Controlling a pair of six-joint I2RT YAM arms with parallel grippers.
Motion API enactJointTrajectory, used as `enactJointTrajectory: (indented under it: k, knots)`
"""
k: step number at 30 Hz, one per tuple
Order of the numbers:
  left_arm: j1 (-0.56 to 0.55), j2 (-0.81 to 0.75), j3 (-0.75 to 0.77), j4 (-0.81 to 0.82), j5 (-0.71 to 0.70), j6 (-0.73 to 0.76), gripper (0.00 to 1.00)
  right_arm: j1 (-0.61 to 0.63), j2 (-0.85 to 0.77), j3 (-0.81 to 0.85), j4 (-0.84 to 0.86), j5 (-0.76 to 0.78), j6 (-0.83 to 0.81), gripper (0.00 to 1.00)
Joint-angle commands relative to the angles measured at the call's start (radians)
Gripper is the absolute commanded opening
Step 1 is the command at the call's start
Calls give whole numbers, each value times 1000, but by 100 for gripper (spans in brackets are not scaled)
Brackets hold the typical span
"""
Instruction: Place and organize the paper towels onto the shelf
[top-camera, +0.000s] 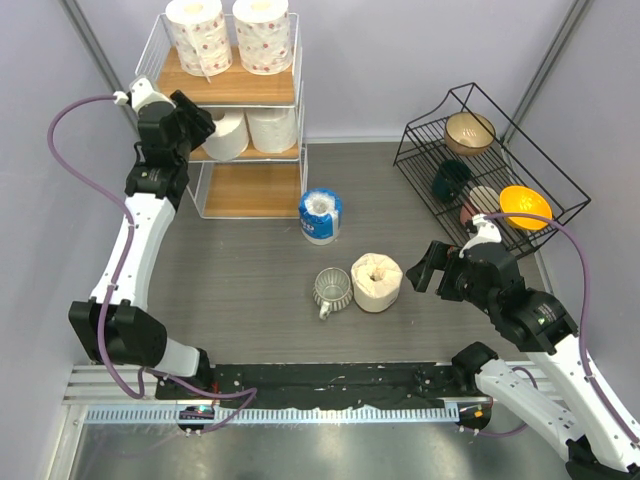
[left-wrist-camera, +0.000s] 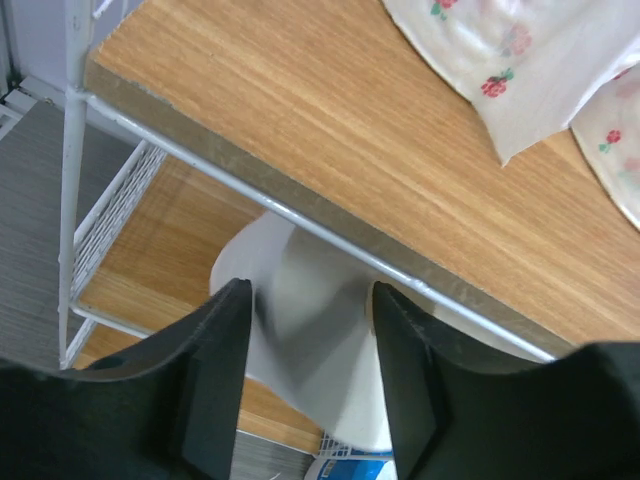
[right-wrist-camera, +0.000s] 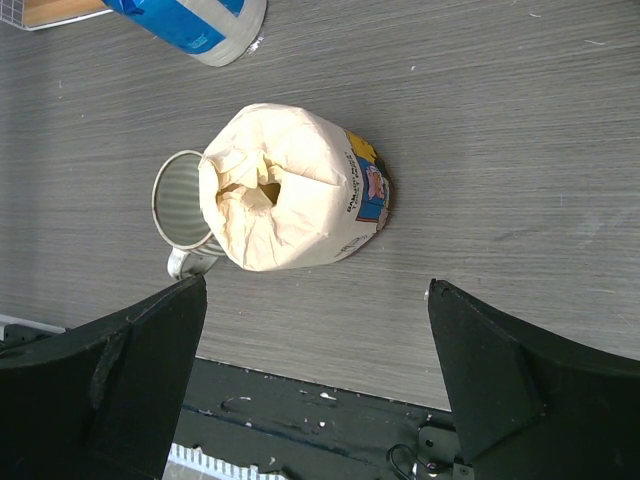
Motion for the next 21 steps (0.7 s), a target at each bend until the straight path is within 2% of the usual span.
enactJointTrajectory:
  k: [1,4,8,13,17,20,21]
  knots:
    - [8,-47,8,115,-6,-9,61,5,6,1,1,6,-2,98]
    - [8,-53,8,107,-3,-3,64,5,5,0,1,3,1,98]
    - [8,-58,-3,104,9,-4,64,5,-3,1,1,0,7,98]
    - [6,-146,-92,84,66,-15,69,5,-15,1,-3,1,10,98]
    - [8,-353,-228,41,129,-29,76,5,-4,0,1,10,1,98]
    - [6,-480,-348,-28,253,-64,80,5,14,3,15,9,-8,98]
    - [3,-507,-383,-42,340,-87,80,5,19,3,23,6,-11,98]
